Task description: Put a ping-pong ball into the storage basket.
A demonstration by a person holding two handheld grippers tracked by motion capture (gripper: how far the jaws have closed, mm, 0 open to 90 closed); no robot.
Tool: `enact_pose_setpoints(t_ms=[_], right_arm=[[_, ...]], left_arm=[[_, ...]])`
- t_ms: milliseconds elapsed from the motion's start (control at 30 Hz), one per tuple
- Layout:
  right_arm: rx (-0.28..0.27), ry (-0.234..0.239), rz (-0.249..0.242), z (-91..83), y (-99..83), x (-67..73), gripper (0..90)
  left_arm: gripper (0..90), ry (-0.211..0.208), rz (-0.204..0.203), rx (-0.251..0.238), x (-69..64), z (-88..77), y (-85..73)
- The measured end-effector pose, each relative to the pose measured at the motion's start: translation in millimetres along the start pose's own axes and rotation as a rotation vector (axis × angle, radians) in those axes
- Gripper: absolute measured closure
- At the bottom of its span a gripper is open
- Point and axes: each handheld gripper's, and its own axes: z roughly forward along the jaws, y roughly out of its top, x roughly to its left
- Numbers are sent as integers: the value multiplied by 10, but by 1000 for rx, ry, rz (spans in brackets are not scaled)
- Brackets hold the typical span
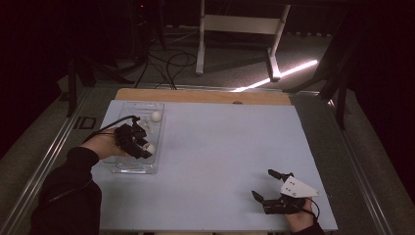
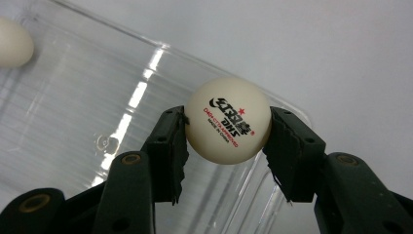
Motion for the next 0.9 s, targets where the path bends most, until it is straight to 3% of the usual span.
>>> enact_pose_setpoints(t_ms=[167, 500, 733, 767, 900], right_arm=[[-1, 2, -1, -1, 0, -1, 90], [-1, 1, 0, -3, 0, -2, 90], [-3, 0, -3, -6, -1, -7, 89], [-3, 1, -1, -6, 0, -4, 89], [-2, 0, -2, -5, -1, -6, 90]], left_arm=[[519, -12, 7, 20, 8, 54, 15], [518, 8, 12, 65, 13, 159, 75], [514, 22, 8, 61, 28, 182, 84], [514, 25, -11, 45, 43, 166, 81], [365, 31, -53, 23, 70, 112, 89]])
